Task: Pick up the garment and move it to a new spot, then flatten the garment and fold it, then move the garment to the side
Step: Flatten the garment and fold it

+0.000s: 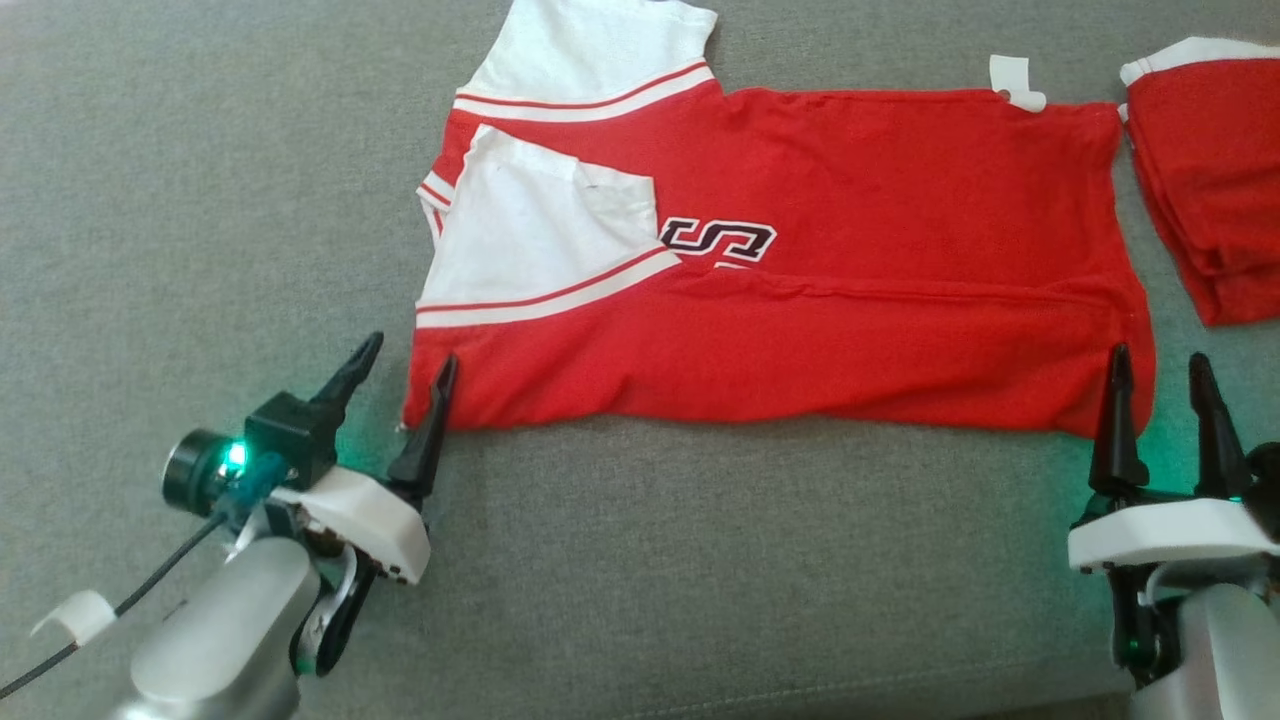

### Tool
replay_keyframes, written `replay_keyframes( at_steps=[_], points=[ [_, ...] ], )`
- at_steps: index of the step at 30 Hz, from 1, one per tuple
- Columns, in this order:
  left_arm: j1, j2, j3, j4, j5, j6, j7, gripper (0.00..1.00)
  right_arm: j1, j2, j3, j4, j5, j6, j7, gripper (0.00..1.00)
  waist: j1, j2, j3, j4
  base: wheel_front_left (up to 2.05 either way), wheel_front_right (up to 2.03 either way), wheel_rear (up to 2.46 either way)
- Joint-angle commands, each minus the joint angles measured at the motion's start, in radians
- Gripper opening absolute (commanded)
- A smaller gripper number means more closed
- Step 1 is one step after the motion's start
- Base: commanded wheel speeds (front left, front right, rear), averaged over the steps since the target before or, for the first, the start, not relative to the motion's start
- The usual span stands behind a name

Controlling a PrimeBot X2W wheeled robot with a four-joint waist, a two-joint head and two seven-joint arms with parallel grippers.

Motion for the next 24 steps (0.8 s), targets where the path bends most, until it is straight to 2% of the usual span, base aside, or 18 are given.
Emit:
replay_keyframes(
  at_steps=[1, 6, 7, 8, 10, 13, 14, 15, 16, 17, 24],
  points=[
    [-0.003, 0.025, 0.041, -0.023, -0.014, -0.006, 0.014, 1.00, -0.004, -0.002, 0.023, -0.017, 0.009, 0.007, -0.013, 1.00, 0.0001, 0.0000, 0.001, -0.003, 0.00, 0.00, 0.00],
    [0.048, 0.023, 0.032, -0.057, -0.070, -0.030, 0.061, 1.00, 0.002, -0.012, 0.020, 0.015, 0.022, 0.007, -0.013, 1.00, 0.0001, 0.0000, -0.005, -0.003, 0.00, 0.00, 0.00],
    [0.056, 0.027, 0.027, -0.066, -0.074, -0.033, 0.070, 0.94, 0.003, -0.015, 0.021, 0.026, 0.027, 0.007, -0.013, 1.00, 0.0001, 0.0000, -0.007, -0.002, 0.00, 0.00, 0.00],
    [0.063, 0.033, 0.022, -0.076, -0.075, -0.034, 0.078, 0.67, 0.004, -0.019, 0.027, 0.043, 0.036, 0.007, -0.012, 1.00, 0.0001, 0.0000, -0.009, 0.000, 0.00, 0.00, 0.00],
    [0.075, 0.041, 0.017, -0.092, -0.078, -0.036, 0.087, 0.00, 0.004, -0.024, 0.033, 0.080, 0.064, 0.007, 0.013, 1.00, 0.0001, 0.0000, -0.014, 0.004, 0.00, 0.00, 0.00],
    [0.080, 0.055, 0.013, -0.114, -0.074, -0.035, 0.090, 0.00, -0.001, -0.040, 0.056, 0.116, 0.101, 0.007, 0.061, 1.00, 0.0001, 0.0000, -0.020, 0.014, 0.00, 0.00, 0.00],
    [0.081, 0.059, 0.014, -0.120, -0.072, -0.032, 0.088, 0.00, -0.002, -0.047, 0.068, 0.121, 0.115, 0.007, 0.073, 0.82, 0.0001, 0.0000, -0.023, 0.018, 0.00, 0.00, 0.00],
    [0.081, 0.062, 0.013, -0.124, -0.067, -0.028, 0.086, 0.00, -0.002, -0.055, 0.078, 0.122, 0.127, 0.007, 0.080, 0.15, 0.0001, 0.0000, -0.027, 0.022, 0.00, 0.00, 0.00],
    [0.081, 0.062, 0.013, -0.124, -0.067, -0.028, 0.086, 0.00, -0.002, -0.055, 0.078, 0.122, 0.127, 0.007, 0.080, 0.15, 0.0001, 0.0000, -0.027, 0.022, 0.00, 0.00, 0.00],
    [0.081, 0.064, 0.014, -0.128, -0.065, -0.024, 0.083, 0.00, 0.000, -0.063, 0.088, 0.124, 0.142, 0.007, 0.089, 0.00, 0.0001, 0.0000, -0.031, 0.027, 0.00, 0.00, 0.00],
    [0.119, 0.053, 0.011, -0.148, -0.079, -0.011, 0.065, 0.00, 0.041, -0.129, 0.118, 0.103, 0.197, 0.007, 0.138, 0.00, 0.0001, 0.0000, -0.070, 0.085, 0.00, 0.00, 0.00]
  ],
)
